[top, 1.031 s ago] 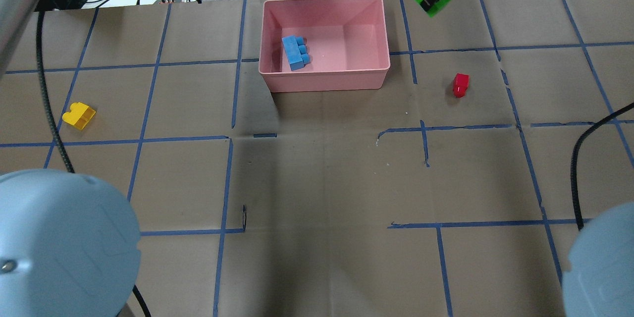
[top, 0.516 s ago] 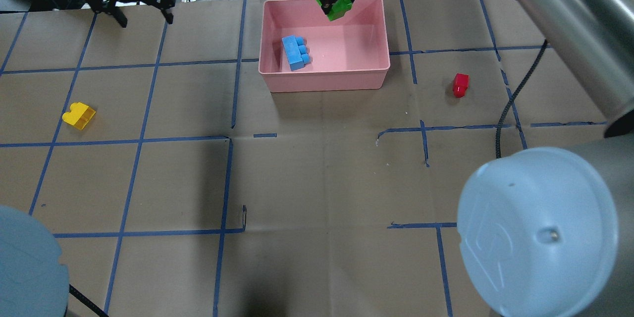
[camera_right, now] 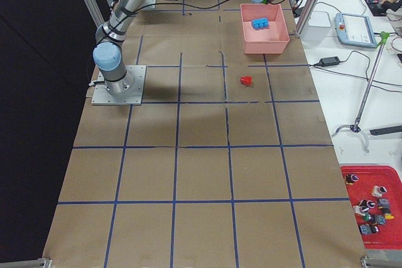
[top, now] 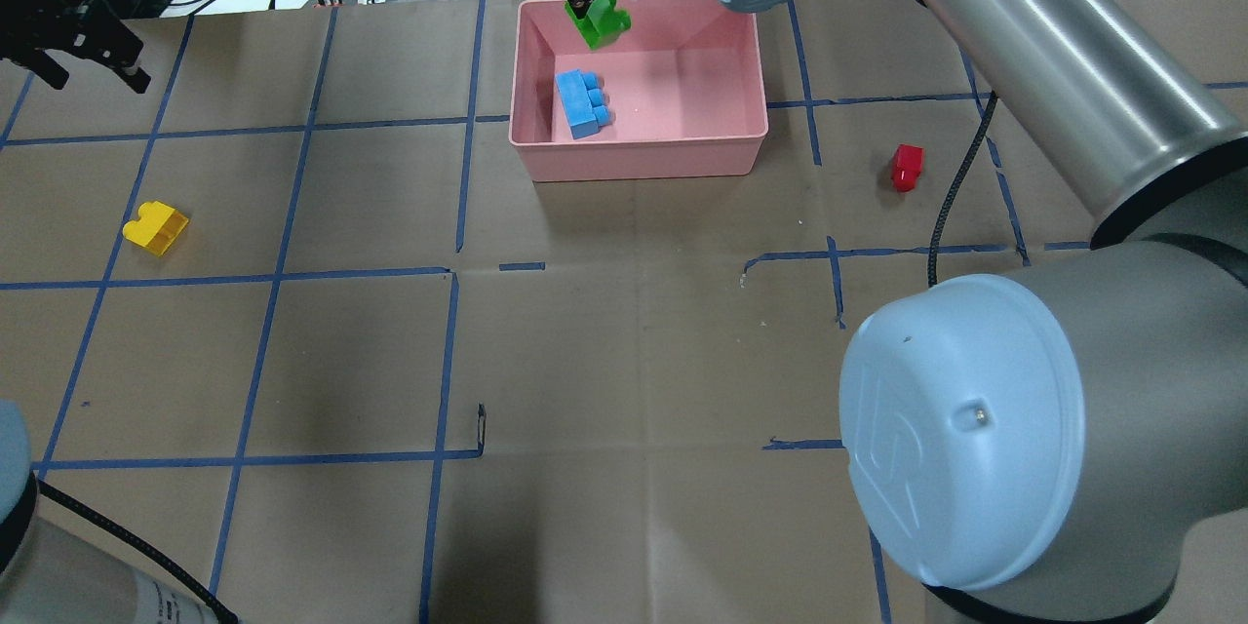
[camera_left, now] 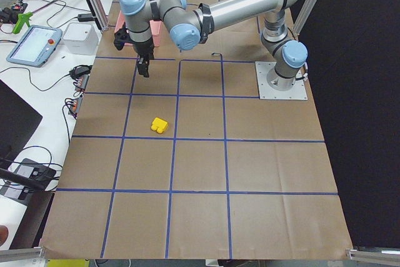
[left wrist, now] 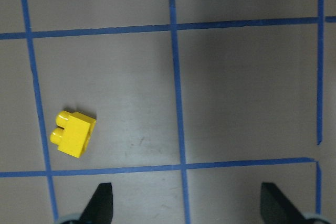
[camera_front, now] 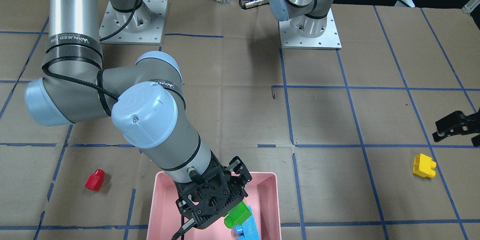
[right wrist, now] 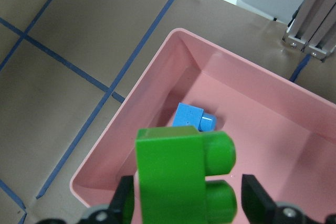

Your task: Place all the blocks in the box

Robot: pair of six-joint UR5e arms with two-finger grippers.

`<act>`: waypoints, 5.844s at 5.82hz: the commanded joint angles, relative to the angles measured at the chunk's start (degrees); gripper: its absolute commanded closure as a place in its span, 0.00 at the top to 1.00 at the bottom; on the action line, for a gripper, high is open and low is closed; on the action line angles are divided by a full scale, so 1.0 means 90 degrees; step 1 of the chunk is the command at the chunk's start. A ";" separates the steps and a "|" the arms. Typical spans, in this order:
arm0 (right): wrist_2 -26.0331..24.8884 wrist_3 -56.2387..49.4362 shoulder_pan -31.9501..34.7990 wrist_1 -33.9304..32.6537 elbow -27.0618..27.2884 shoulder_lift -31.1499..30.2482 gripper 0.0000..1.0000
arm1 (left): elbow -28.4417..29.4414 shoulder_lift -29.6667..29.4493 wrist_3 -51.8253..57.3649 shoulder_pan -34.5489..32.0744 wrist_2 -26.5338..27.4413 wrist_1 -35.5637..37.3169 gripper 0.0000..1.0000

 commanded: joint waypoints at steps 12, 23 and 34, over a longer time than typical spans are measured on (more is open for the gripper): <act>-0.2648 0.0985 -0.2376 -0.1124 0.3799 -0.1574 0.99 | -0.1398 -0.1763 0.2483 0.1009 -0.0250 0.2505 0.90; -0.2570 0.1063 -0.2398 -0.2360 0.4548 -0.0871 0.97 | 0.0216 -0.0317 0.0425 -0.0645 0.0170 0.0383 0.25; -0.2394 -0.0128 -0.2398 -0.0326 0.2709 -0.2120 0.02 | 0.1854 -0.2800 -0.6717 -0.4333 -0.0025 0.2350 0.99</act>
